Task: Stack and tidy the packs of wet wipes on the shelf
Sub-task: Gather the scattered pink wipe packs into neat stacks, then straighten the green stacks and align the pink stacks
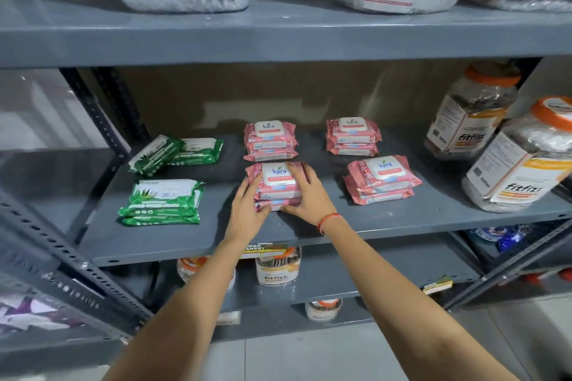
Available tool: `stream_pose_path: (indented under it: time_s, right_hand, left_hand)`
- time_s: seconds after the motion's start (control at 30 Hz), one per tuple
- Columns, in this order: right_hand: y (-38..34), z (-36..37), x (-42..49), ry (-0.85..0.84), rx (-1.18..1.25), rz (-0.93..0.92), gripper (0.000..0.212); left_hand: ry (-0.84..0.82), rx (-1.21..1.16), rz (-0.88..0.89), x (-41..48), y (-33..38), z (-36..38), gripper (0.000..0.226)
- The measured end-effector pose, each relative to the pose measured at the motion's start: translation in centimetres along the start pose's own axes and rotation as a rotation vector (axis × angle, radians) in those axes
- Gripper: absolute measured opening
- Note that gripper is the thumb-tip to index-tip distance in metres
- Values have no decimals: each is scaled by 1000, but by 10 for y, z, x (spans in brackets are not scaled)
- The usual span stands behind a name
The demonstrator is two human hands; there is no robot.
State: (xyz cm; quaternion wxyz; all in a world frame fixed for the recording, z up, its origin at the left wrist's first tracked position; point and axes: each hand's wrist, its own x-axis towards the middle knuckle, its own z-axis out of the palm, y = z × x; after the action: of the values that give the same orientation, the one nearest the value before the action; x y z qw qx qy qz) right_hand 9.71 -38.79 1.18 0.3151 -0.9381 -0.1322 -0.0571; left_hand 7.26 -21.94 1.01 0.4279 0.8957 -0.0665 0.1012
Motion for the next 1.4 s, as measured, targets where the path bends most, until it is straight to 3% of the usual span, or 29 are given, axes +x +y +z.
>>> stream_pose_path:
  time_s: [0.27, 0.57, 0.7, 0.83, 1.0, 1.4]
  right_hand:
    - [-12, -5, -5, 3, -93, 24, 102]
    - [-25, -2, 2, 34, -252, 149, 101]
    - [-73, 18, 4, 229, -171, -85, 92]
    - [-135, 62, 16, -5, -1, -269, 86]
    - [-160, 113, 41, -281, -60, -187, 93]
    - [-150, 130, 61, -284, -70, -208, 97]
  left_hand:
    - [-93, 56, -7, -5, -6, -29, 73]
    - [271, 214, 13, -38, -62, -131, 67]
    - [246, 297, -163, -47, -99, -160, 80]
    - [159, 237, -211, -50, -124, -171, 70]
    - [162, 171, -235, -45, -131, -176, 59]
    - [254, 108, -218, -47, -134, -165, 56]
